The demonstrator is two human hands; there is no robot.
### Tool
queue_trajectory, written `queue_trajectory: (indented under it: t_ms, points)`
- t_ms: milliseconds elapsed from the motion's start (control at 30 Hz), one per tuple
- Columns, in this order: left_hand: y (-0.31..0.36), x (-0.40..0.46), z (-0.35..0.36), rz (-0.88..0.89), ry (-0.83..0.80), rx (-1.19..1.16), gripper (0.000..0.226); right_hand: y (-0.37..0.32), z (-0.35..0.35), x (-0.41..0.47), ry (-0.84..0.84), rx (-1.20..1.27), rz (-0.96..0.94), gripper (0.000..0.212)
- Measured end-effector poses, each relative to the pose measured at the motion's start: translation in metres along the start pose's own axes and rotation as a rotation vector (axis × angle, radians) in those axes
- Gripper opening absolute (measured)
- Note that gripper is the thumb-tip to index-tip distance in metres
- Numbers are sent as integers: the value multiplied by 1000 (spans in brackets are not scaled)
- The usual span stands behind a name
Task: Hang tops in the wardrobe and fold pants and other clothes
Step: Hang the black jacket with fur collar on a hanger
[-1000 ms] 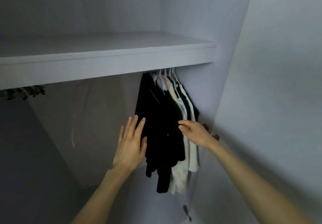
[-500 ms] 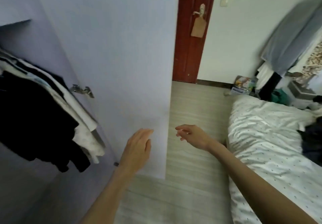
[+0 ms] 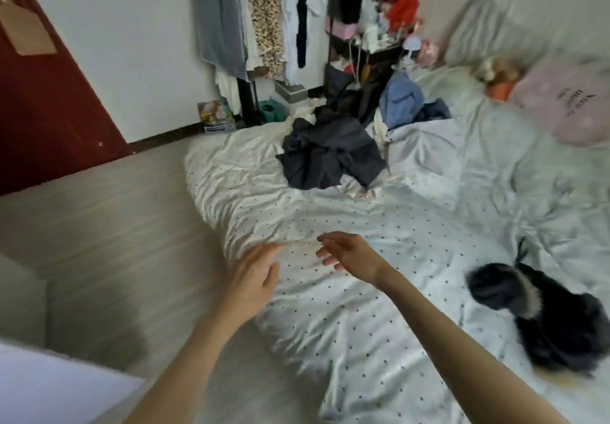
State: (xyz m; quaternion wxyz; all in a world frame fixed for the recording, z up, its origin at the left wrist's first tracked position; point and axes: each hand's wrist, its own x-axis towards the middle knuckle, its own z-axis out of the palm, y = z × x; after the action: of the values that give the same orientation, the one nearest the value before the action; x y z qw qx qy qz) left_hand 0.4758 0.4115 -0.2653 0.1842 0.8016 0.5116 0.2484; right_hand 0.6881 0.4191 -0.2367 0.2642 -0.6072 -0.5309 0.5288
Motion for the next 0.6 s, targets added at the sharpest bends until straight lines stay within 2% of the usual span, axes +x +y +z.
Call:
queue_trajectory:
  t_ms: [133,233,333,433,500,600]
  points:
    - [71,62,106,100,-211,1,38,81,-112,-16,197,33,82,28]
    - [111,94,168,216,-372,44,40,136,-171,-23,328,3,175,29]
    - [154,130,244,275,-515,88,43,200,-239,-31,487,-133,289,28]
    - [171,145,288,303,-606,174,47,242,-275,-35,628,-348,381,38]
    - [175,152,322,284,-684,233,51,275,-294,-35,649,-523,486,51]
    - [176,160,368,250,-815,357,56,322,-312,-33,549,-659,647,70]
